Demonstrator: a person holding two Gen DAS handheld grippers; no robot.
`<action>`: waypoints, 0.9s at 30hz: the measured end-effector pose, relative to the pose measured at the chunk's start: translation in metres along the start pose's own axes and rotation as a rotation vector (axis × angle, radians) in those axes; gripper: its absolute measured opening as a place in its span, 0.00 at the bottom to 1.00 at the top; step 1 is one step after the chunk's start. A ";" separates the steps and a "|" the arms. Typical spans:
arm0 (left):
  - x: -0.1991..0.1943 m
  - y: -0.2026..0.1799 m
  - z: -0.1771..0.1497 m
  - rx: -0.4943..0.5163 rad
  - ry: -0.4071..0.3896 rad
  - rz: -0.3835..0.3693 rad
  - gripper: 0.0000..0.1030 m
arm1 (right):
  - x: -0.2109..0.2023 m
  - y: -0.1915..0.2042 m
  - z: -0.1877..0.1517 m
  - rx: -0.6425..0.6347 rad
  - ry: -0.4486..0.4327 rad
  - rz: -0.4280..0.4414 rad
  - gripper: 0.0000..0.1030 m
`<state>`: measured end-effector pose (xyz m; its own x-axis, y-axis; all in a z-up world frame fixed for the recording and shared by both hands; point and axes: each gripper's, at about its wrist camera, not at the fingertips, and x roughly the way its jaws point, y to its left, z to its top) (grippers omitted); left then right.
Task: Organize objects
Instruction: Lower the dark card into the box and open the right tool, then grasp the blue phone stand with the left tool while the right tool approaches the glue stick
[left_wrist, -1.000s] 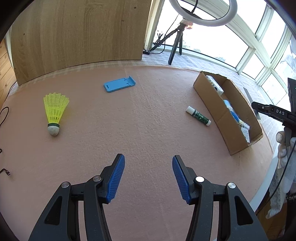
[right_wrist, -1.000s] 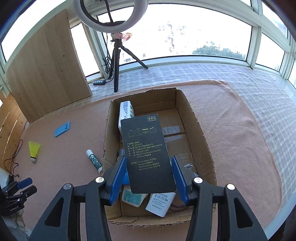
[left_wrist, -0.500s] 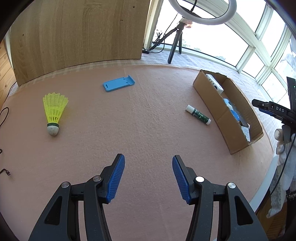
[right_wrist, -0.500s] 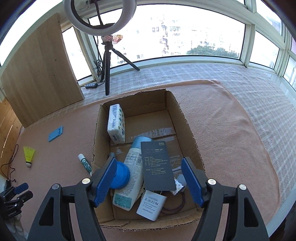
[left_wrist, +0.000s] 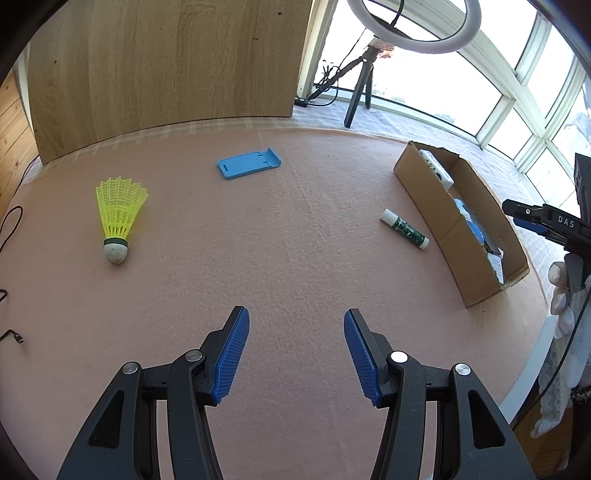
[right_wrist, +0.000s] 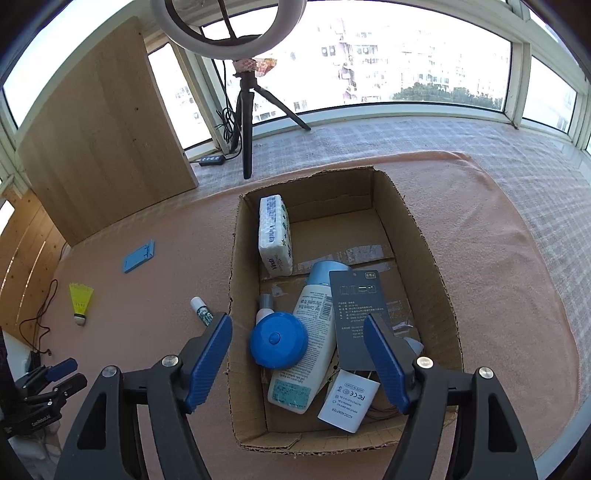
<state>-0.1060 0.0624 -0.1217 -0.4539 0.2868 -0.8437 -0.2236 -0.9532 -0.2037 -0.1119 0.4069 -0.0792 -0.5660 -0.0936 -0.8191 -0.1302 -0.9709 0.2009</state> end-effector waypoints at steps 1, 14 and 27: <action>0.000 0.002 0.001 -0.001 -0.001 0.001 0.56 | -0.001 0.004 0.000 -0.003 -0.003 0.015 0.68; 0.007 0.015 0.039 0.052 -0.020 0.050 0.56 | 0.016 0.073 0.013 -0.127 0.051 0.195 0.68; 0.063 0.031 0.134 0.119 -0.004 0.072 0.59 | 0.022 0.087 0.006 -0.105 0.089 0.241 0.68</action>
<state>-0.2568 0.0638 -0.1144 -0.4759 0.2187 -0.8519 -0.2912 -0.9531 -0.0820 -0.1412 0.3218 -0.0766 -0.4958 -0.3388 -0.7996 0.0866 -0.9355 0.3426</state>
